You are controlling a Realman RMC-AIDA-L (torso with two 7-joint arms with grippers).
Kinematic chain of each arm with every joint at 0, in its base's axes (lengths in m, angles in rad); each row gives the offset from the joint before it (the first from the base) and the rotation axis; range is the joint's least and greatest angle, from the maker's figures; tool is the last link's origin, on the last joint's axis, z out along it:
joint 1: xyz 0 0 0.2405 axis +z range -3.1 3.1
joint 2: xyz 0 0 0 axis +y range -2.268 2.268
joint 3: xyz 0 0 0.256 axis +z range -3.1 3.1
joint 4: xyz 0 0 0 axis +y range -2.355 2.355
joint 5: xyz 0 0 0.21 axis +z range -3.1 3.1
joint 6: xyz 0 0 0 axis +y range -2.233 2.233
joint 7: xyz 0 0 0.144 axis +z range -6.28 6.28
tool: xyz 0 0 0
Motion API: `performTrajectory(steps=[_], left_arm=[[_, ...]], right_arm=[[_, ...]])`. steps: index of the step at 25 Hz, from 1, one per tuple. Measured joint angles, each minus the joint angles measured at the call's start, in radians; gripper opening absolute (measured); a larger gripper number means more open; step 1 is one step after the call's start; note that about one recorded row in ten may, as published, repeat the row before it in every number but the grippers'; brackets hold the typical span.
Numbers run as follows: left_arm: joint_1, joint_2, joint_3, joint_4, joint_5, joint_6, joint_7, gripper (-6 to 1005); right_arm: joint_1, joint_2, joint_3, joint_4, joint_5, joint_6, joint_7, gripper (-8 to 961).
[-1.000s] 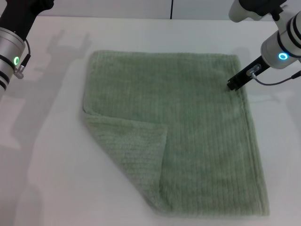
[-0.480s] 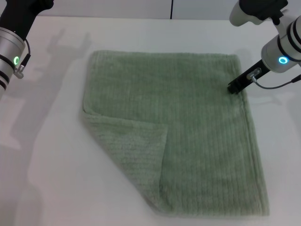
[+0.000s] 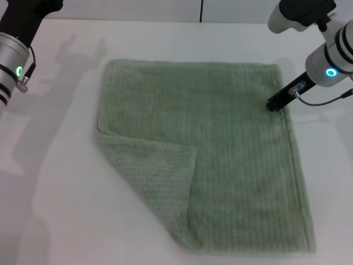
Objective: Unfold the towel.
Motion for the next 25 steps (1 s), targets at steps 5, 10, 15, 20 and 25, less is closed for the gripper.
performTrajectory(steps=[5, 10, 15, 20, 25], left_arm=[[-0.003, 0.006, 0.025, 0.006, 0.011, -0.027, -0.064, 799], [0.01, 0.019, 0.188, 0.119, 0.016, -0.162, -0.293, 798], [0.059, 0.032, 0.351, 0.293, 0.025, -0.284, -0.473, 798], [0.055, 0.097, 0.448, 0.437, 0.277, -0.365, -0.855, 798], [0.016, 0.143, 0.437, 0.497, 0.581, -0.344, -1.176, 797]], right_arm=[[0.0, 0.0, 0.0, 0.003, -0.002, 0.0, 0.0, -1], [0.0, 0.0, 0.0, 0.003, -0.002, -0.001, 0.0, -1], [0.003, 0.0, -0.001, 0.003, -0.002, -0.002, 0.0, -1], [0.005, -0.001, -0.001, 0.003, -0.002, -0.001, 0.0, -1], [0.008, -0.003, -0.001, 0.003, -0.002, 0.0, 0.0, -1]])
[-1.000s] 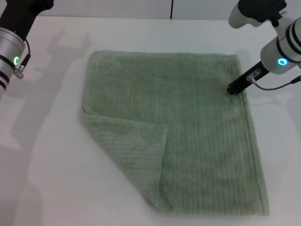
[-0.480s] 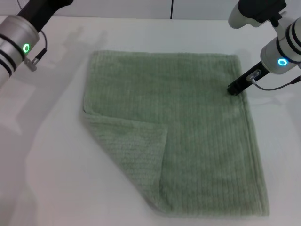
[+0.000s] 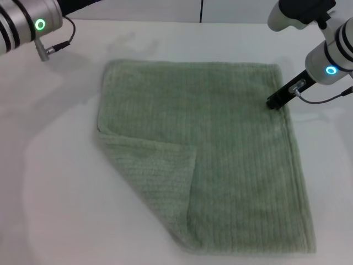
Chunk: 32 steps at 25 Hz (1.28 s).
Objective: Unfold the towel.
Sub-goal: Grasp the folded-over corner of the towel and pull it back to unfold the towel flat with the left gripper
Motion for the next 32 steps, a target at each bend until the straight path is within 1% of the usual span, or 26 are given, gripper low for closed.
performTrajectory(steps=[1, 2, 3, 4, 5, 6, 7, 10, 11, 13, 15, 17, 19, 25, 26, 27, 29, 31, 32], left_arm=[[-0.009, 0.011, -0.016, 0.041, 0.132, 0.027, -0.128, 797], [-0.014, 0.014, -0.032, 0.062, 0.196, 0.046, -0.183, 797], [-0.014, 0.014, -0.032, 0.062, 0.196, 0.046, -0.183, 797], [-0.031, 0.016, -0.079, 0.101, 0.346, 0.106, -0.291, 797], [-0.031, 0.016, -0.079, 0.101, 0.346, 0.106, -0.291, 797], [-0.056, 0.016, -0.142, 0.127, 0.496, 0.193, -0.376, 797], [-0.056, 0.016, -0.142, 0.127, 0.496, 0.193, -0.376, 797], [-0.094, 0.013, -0.224, 0.143, 0.653, 0.303, -0.449, 797], [-0.116, 0.011, -0.268, 0.145, 0.736, 0.367, -0.482, 797], [-0.131, 0.009, -0.292, 0.148, 0.783, 0.413, -0.501, 797], [-0.131, 0.009, -0.292, 0.148, 0.783, 0.413, -0.501, 797], [-0.149, 0.008, -0.299, 0.162, 0.826, 0.485, -0.526, 796], [-0.156, 0.005, -0.299, 0.175, 0.841, 0.524, -0.533, 796], [-0.186, -0.015, -0.294, 0.202, 0.915, 0.598, -0.543, 796], [-0.205, -0.029, -0.291, 0.202, 0.968, 0.62, -0.543, 796], [-0.205, -0.029, -0.291, 0.202, 0.968, 0.62, -0.543, 796], [-0.225, -0.048, -0.288, 0.2, 1.02, 0.636, -0.543, 796], [-0.241, -0.061, -0.287, 0.198, 1.055, 0.644, -0.542, 796], [-0.252, -0.072, -0.287, 0.196, 1.083, 0.651, -0.541, 796]], right_arm=[[0.0, 0.0, 0.0, 0.0, 0.0, 0.0, 0.0, -1], [0.0, 0.0, 0.0, 0.0, 0.0, 0.0, 0.0, -1], [0.0, 0.0, 0.0, 0.0, 0.0, 0.0, 0.0, -1], [0.0, 0.0, 0.0, 0.0, 0.0, 0.0, 0.0, -1], [0.0, 0.0, 0.0, 0.0, 0.0, 0.0, 0.0, -1], [0.001, 0.0, -0.001, 0.0, 0.0, 0.001, 0.0, -1], [0.001, 0.0, -0.001, 0.0, 0.0, 0.001, 0.0, -1], [0.002, 0.0, -0.003, 0.0, 0.0, 0.001, 0.0, -1], [0.002, 0.0, -0.004, 0.001, 0.0, 0.001, 0.0, -1], [0.002, 0.0, -0.004, 0.003, 0.0, 0.0, 0.0, -1], [0.002, 0.0, -0.004, 0.007, 0.0, 0.0, 0.0, -1], [0.0, 0.0, -0.004, 0.007, 0.0, -0.001, 0.0, -1], [-0.001, 0.0, -0.003, 0.007, 0.0, -0.001, 0.0, -1], [0.0, 0.0, -0.007, 0.008, 0.0, -0.001, 0.0, -1], [0.0, 0.0, -0.007, 0.008, 0.0, -0.001, 0.0, -1], [0.0, 0.0, -0.007, 0.008, 0.0, -0.001, 0.0, -1], [0.001, 0.0, -0.007, 0.008, 0.0, -0.001, 0.0, -1], [0.002, 0.0, -0.007, 0.008, 0.0, -0.001, 0.0, -1], [0.002, 0.0, -0.007, 0.008, 0.0, -0.001, 0.0, -1]])
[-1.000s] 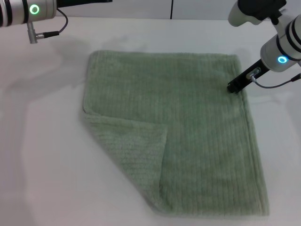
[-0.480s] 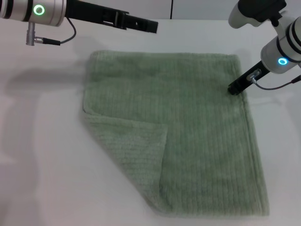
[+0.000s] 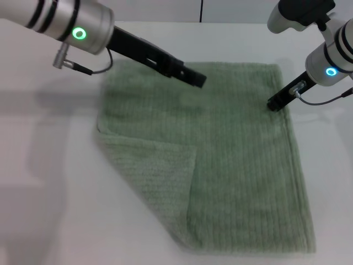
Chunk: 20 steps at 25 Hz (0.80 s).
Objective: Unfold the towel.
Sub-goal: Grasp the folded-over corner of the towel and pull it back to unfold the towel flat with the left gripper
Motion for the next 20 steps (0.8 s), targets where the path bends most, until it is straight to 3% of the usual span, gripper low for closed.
performTrajectory(steps=[4, 9, 20], left_arm=[[-0.027, -0.028, 0.003, -0.007, 0.057, 0.022, 0.011, 795], [-0.038, -0.045, 0.024, -0.009, 0.084, 0.043, 0.037, 795], [-0.041, -0.052, 0.091, -0.023, 0.094, 0.046, 0.058, 794]], right_arm=[[0.0, 0.0, 0.0, 0.0, 0.0, 0.0, 0.0, -1], [0.001, -0.002, 0.0, 0.0, 0.0, 0.0, 0.0, -1], [0.004, -0.003, 0.0, -0.004, 0.0, 0.0, 0.0, -1]])
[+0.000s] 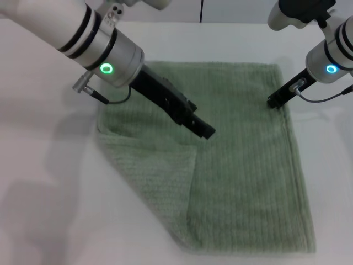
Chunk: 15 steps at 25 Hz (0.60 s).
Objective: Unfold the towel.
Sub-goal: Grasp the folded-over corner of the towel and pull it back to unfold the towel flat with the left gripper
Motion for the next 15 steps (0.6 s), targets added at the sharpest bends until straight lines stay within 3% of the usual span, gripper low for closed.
performTrajectory(steps=[9, 15], left_arm=[[0.008, -0.009, 0.101, -0.011, -0.005, -0.051, 0.002, 794], [-0.001, -0.009, 0.115, -0.05, -0.003, -0.09, 0.001, 794]], right_arm=[[0.003, 0.0, 0.0, 0.001, 0.0, 0.0, 0.0, -1], [0.005, 0.0, 0.0, 0.002, 0.0, 0.0, 0.0, -1]])
